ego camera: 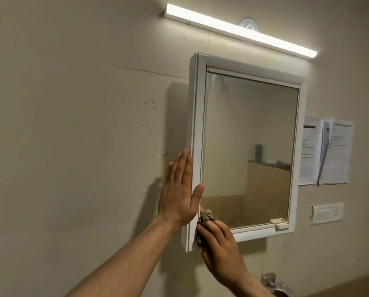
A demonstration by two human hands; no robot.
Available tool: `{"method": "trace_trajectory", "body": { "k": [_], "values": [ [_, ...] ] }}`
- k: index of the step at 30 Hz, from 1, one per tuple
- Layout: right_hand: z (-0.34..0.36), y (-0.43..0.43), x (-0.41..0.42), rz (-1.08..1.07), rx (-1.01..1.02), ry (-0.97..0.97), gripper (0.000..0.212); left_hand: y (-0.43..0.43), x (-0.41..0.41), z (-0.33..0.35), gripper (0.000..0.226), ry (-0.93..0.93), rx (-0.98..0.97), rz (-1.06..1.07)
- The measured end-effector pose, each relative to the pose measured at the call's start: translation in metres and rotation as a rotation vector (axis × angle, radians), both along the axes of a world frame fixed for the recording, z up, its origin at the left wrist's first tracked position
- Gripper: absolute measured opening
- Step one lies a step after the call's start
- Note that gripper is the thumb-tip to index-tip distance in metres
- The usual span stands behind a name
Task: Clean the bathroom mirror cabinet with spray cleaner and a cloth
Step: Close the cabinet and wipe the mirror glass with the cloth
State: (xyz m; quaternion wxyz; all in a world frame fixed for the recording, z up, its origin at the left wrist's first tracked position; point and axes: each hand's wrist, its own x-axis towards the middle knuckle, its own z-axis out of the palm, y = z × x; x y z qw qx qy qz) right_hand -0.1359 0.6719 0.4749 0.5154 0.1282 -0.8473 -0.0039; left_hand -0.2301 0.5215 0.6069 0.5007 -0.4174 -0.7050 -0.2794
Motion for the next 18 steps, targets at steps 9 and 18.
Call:
{"method": "trace_trajectory", "body": {
  "k": [9, 18],
  "values": [
    [0.205, -0.039, -0.007, 0.125, -0.167, 0.361, 0.048, 0.009, 0.004, 0.038, 0.069, -0.043, 0.125, -0.092],
    [0.356, -0.028, -0.041, -0.037, -0.032, 0.221, 0.057, 0.036, 0.011, 0.128, 0.074, -0.203, 0.38, -0.198]
  ]
}}
